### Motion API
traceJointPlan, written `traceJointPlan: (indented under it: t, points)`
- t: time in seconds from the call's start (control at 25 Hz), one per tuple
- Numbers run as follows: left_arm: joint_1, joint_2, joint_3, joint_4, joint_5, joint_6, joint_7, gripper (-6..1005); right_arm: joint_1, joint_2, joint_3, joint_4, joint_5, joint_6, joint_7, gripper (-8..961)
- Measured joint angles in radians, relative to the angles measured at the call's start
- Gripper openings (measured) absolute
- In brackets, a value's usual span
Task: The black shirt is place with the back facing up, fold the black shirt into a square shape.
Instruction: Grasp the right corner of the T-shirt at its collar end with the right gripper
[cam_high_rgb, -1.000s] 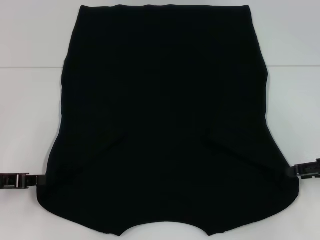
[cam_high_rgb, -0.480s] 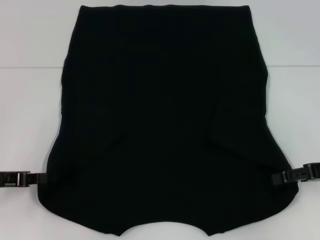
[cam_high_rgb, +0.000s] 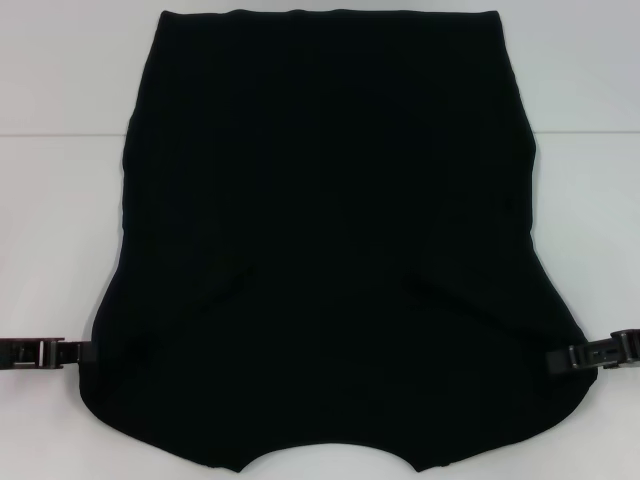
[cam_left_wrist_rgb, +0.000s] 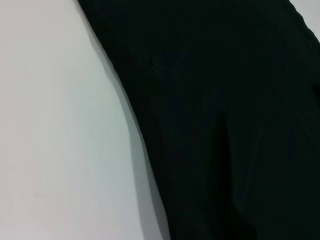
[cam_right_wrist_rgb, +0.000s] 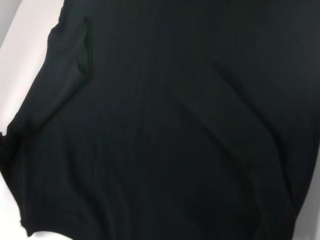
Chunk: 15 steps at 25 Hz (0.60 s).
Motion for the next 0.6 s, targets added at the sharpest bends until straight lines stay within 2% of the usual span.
traceJointPlan:
  t: [0.36, 0.6]
  points:
    - [-0.003, 0.001, 0.0, -0.001, 0.001, -0.001, 0.0, 13, -0.002, -0.004, 0.0, 0.0, 0.001, 0.021, 0.006, 592]
    - [-0.005, 0.003, 0.0, -0.001, 0.001, -0.002, 0.0, 13, -0.01, 0.0, 0.002, 0.0, 0.004, 0.024, 0.002, 342]
